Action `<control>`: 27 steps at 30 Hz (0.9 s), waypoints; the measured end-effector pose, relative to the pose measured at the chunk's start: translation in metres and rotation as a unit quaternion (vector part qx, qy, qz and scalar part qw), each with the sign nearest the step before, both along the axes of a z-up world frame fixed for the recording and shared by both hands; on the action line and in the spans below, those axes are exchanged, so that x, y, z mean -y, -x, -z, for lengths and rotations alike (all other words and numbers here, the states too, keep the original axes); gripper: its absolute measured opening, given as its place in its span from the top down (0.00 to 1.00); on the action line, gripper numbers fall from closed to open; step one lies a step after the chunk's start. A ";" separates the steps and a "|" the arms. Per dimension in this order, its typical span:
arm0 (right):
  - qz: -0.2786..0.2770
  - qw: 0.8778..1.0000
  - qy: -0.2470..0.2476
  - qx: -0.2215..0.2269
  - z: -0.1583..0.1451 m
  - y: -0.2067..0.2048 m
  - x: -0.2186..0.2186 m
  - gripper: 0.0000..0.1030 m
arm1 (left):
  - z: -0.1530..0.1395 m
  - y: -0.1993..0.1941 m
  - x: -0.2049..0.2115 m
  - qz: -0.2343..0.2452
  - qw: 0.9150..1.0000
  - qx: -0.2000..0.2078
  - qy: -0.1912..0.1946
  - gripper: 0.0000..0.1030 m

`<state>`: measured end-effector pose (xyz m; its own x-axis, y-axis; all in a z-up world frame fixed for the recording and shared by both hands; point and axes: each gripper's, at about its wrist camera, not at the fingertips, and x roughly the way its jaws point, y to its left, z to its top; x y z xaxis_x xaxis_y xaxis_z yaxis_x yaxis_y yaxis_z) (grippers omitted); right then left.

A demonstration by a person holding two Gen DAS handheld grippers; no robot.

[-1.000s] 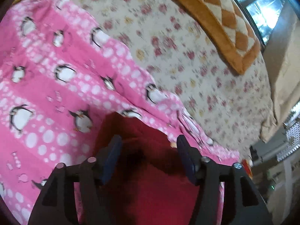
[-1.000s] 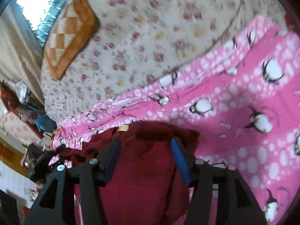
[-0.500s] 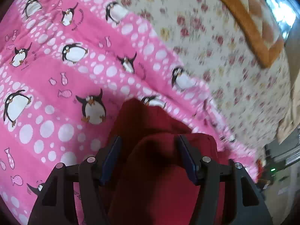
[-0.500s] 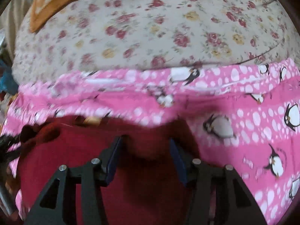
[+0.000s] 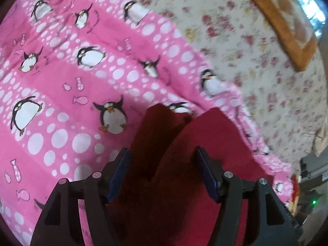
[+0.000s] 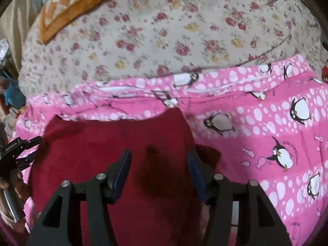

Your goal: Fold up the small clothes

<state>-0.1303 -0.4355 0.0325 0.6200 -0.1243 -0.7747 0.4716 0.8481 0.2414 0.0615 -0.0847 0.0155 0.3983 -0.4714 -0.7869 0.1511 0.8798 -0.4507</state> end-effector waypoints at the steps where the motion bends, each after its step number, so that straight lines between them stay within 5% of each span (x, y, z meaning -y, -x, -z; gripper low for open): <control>1: 0.016 1.000 0.004 -0.005 0.005 -0.004 0.006 0.42 | 0.004 -0.003 0.000 -0.005 1.000 -0.002 -0.008 0.56; 8: 0.043 0.999 0.000 -0.027 0.031 -0.026 0.027 0.43 | 0.009 -0.004 0.002 -0.001 1.000 0.007 -0.028 0.56; 18: -0.004 1.000 0.011 -0.023 -0.017 0.057 -0.014 0.41 | -0.011 0.019 -0.001 -0.005 0.998 0.032 -0.056 0.56; 24: -0.040 0.998 -0.014 -0.050 -0.001 0.082 -0.043 0.39 | -0.026 0.046 0.001 0.014 0.994 0.069 -0.084 0.56; 27: -0.047 0.997 0.041 -0.053 0.010 0.085 -0.060 0.39 | -0.033 0.058 0.003 0.022 0.992 0.086 -0.092 0.56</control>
